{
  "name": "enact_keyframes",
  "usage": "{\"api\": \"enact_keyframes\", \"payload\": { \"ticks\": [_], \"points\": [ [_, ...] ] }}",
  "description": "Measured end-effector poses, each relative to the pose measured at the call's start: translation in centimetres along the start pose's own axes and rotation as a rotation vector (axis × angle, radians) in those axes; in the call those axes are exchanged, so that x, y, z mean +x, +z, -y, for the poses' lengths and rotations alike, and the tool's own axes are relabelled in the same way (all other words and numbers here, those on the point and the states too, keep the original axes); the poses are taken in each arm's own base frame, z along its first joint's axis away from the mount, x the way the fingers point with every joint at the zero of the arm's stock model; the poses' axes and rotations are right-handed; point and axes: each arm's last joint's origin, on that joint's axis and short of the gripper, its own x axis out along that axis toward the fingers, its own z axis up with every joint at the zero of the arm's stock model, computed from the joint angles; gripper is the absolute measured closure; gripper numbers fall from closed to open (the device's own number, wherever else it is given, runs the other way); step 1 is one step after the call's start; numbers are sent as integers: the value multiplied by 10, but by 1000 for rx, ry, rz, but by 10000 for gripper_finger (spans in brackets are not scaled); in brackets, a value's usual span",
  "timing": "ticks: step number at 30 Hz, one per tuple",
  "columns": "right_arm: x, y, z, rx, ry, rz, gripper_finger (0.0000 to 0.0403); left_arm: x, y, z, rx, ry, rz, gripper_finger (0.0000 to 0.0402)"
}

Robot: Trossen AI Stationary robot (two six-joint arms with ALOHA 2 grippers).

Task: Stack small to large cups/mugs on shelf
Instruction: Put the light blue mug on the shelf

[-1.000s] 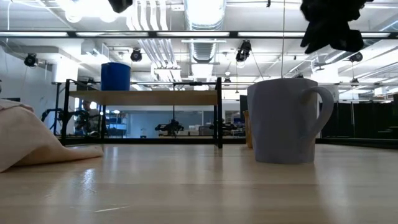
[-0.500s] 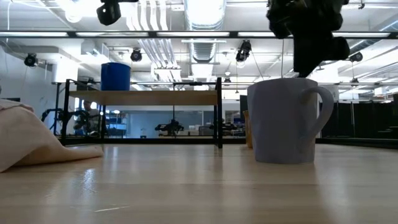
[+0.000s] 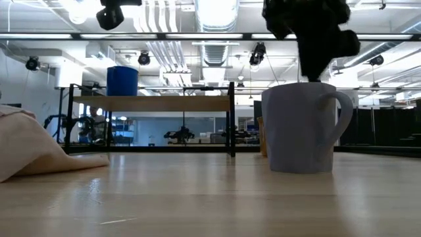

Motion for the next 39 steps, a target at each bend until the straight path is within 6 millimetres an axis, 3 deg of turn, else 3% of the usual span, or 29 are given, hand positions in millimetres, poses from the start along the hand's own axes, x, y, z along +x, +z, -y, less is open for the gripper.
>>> {"api": "enact_keyframes", "payload": {
  "ticks": [5, 9, 22, 39],
  "points": [
    [10, 1, -4, 1, -53, -21, 321, -5, -1, 2, 9, -4, 12, 401],
    [7, 5, -8, 3, -59, 16, 321, -8, -1, 3, 14, -7, 21, 401],
    [14, 2, -3, 7, -109, -4, 321, -8, -4, 2, 3, 0, -6, 402],
    [41, 3, 3, 0, -150, -23, 321, -4, -3, 1, -3, 3, -14, 402]
  ]
}}
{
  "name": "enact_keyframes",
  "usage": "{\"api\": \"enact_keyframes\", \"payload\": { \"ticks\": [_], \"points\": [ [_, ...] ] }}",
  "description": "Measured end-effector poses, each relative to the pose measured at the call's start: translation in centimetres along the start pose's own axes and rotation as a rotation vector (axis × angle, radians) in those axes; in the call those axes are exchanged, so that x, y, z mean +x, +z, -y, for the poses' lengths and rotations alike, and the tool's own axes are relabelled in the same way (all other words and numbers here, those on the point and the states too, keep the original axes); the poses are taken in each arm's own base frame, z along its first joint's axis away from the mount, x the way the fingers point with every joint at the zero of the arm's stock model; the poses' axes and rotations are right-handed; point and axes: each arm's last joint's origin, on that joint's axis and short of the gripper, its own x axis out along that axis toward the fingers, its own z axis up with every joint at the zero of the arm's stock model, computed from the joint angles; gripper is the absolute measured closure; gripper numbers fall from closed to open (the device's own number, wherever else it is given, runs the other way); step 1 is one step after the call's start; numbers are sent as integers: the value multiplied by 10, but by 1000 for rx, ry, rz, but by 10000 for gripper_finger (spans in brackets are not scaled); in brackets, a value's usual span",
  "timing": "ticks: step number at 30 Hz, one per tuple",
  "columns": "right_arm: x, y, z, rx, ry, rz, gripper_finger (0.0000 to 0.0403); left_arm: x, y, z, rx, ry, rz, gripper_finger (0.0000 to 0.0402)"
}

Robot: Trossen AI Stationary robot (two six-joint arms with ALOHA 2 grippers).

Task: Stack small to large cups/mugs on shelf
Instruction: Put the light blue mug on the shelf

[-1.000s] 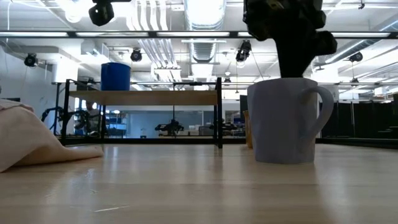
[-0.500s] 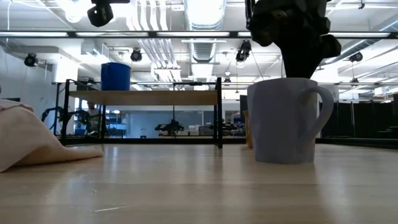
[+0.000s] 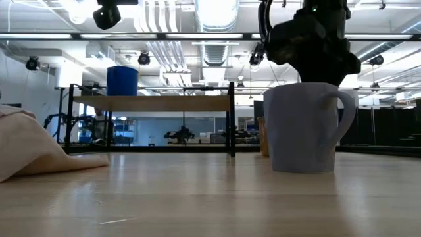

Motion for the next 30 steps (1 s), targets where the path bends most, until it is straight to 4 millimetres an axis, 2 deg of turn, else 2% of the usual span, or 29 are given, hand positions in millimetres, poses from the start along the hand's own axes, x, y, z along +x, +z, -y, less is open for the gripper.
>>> {"api": "enact_keyframes", "payload": {
  "ticks": [8, 13, 17, 22, 26, 30],
  "points": [
    [16, 7, -5, -54, -8, -3, 331, -1, 0, 0, -4, -1, 3, 402],
    [17, 14, -3, -54, 10, -8, 378, -4, 0, 0, -1, 36, 21, 402],
    [12, 23, -1, -62, 44, -25, 384, -17, -3, 5, 10, 36, 56, 402],
    [-10, 44, -3, -82, 110, 34, 386, -37, -17, 9, -6, 43, 37, 402],
    [-35, 67, -3, -80, 157, 111, 388, -44, -27, 10, -57, 4, 95, 402],
    [-69, 90, 2, -67, 168, 217, 388, -41, -48, 4, -106, -56, 192, 402]
  ]
}}
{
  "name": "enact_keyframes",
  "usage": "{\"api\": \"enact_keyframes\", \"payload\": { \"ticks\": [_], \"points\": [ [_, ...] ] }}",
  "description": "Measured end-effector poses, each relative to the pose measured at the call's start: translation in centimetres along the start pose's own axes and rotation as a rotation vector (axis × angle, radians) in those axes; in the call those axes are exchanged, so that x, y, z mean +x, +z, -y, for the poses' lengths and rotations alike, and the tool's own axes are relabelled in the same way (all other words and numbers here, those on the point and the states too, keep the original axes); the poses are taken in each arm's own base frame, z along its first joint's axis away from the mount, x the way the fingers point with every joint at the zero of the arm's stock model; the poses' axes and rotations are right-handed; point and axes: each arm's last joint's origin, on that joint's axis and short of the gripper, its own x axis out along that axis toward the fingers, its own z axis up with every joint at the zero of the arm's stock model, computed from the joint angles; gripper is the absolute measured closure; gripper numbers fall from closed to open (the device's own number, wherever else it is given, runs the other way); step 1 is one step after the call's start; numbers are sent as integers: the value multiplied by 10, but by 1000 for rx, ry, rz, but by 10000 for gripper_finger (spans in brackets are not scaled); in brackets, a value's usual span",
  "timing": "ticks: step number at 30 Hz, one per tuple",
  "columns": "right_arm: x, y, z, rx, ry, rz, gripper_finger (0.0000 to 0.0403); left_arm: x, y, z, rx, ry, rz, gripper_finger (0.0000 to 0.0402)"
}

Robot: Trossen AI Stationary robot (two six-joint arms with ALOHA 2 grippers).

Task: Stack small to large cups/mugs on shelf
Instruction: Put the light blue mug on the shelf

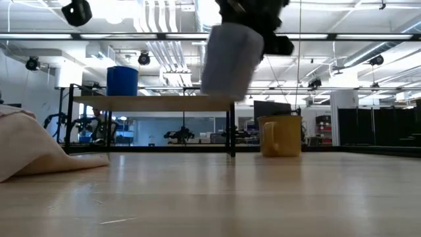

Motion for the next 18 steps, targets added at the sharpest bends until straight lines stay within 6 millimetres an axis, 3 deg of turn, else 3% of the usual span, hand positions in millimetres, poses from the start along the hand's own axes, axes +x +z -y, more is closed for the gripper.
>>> {"api": "enact_keyframes", "payload": {
  "ticks": [8, 10, 13, 18],
  "points": [
    [-55, 53, 23, 62, -22, 198, 388, 19, -60, -37, -96, -165, 196, 402],
    [-64, 64, 27, 84, -9, 235, 388, 19, -67, -41, -67, -215, 281, 402],
    [-72, 83, 33, 104, 6, 284, 388, 18, -76, -46, -9, -198, 351, 402],
    [-66, 127, 44, 136, 46, 317, 388, 16, -85, -53, 68, -69, 343, 402]
  ]
}}
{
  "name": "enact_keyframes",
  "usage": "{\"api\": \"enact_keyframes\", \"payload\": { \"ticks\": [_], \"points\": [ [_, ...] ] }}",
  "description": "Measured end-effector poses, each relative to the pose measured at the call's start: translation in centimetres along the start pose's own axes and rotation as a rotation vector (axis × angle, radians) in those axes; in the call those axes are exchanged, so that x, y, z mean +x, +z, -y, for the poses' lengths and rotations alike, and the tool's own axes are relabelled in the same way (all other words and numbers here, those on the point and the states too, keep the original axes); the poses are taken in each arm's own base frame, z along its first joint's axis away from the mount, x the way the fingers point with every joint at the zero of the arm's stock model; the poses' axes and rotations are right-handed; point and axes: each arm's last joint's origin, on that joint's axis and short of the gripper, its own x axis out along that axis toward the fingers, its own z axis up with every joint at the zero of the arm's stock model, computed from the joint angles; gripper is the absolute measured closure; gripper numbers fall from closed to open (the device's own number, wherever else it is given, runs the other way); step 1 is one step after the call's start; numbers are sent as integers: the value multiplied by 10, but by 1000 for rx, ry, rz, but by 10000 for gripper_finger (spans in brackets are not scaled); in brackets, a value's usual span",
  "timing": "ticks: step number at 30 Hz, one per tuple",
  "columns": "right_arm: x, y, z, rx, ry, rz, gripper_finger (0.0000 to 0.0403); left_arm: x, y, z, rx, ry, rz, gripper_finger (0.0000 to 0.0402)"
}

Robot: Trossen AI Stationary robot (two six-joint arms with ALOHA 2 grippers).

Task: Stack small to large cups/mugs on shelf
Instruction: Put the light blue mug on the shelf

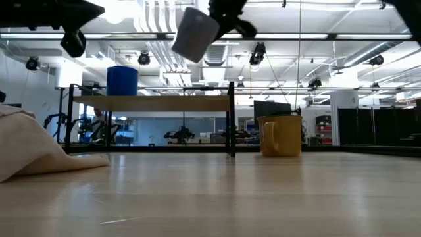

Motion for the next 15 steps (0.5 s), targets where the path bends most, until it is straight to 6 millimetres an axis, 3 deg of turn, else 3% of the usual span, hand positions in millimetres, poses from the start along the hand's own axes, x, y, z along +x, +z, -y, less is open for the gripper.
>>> {"api": "enact_keyframes", "payload": {
  "ticks": [3, 7, 10, 15],
  "points": [
    [20, 22, 7, 5, 6, -29, 388, -6, 3, 2, 28, 93, -35, 402],
    [45, 30, 26, 77, 77, -71, 389, -17, 9, 7, 50, 201, -145, 402],
    [45, 35, 32, 76, 84, -80, 389, -26, 16, 11, 90, 290, -211, 402],
    [34, 45, 17, 49, 162, 39, 389, -30, 25, 16, 111, 367, -292, 402]
  ]
}}
